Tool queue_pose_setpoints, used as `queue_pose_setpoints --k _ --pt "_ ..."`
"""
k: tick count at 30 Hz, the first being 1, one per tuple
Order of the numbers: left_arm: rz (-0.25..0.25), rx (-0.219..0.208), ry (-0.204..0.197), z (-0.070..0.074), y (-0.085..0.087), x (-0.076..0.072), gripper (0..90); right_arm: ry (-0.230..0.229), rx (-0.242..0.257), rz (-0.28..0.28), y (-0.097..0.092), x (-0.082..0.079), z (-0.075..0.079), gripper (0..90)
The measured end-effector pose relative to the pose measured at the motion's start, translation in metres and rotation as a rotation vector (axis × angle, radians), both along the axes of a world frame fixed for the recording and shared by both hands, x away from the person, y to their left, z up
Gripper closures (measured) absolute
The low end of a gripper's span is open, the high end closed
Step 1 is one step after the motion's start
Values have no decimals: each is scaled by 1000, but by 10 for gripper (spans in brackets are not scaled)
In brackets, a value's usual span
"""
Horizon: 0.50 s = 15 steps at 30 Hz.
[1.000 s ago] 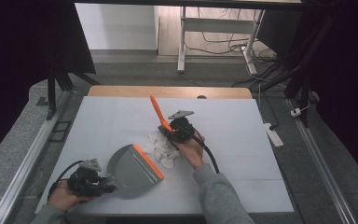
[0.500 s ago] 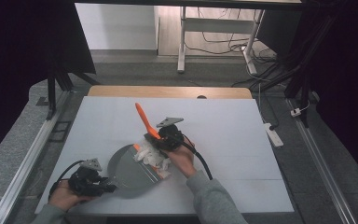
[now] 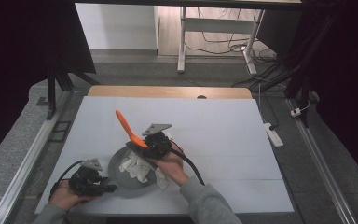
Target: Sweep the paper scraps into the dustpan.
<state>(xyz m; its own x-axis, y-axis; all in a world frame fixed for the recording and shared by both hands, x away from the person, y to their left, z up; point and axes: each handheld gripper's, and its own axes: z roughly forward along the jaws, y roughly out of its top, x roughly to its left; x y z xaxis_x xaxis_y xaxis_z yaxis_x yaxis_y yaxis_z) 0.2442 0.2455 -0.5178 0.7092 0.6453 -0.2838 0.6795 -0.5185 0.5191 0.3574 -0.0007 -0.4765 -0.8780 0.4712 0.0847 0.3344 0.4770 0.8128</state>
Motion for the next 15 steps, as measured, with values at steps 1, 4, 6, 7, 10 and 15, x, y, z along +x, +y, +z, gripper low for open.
queue_pose_setpoints --k 1,4,6,7,10,15 --pt "0 0 0 0 0 0 611 -8 9 -5 -2 0 3 703" --pt "1 -1 0 0 0 0 611 -47 23 -33 -12 4 15 703" --pt "0 0 0 0 0 0 612 -65 32 -59 -20 7 21 703" --pt "0 -1 0 0 0 0 612 -72 33 -76 -25 8 24 703" --pt "1 -3 1 0 0 0 612 -90 28 -115 -37 13 28 703" --pt "-1 -5 2 0 0 -1 612 -94 31 -172 -54 23 27 703"
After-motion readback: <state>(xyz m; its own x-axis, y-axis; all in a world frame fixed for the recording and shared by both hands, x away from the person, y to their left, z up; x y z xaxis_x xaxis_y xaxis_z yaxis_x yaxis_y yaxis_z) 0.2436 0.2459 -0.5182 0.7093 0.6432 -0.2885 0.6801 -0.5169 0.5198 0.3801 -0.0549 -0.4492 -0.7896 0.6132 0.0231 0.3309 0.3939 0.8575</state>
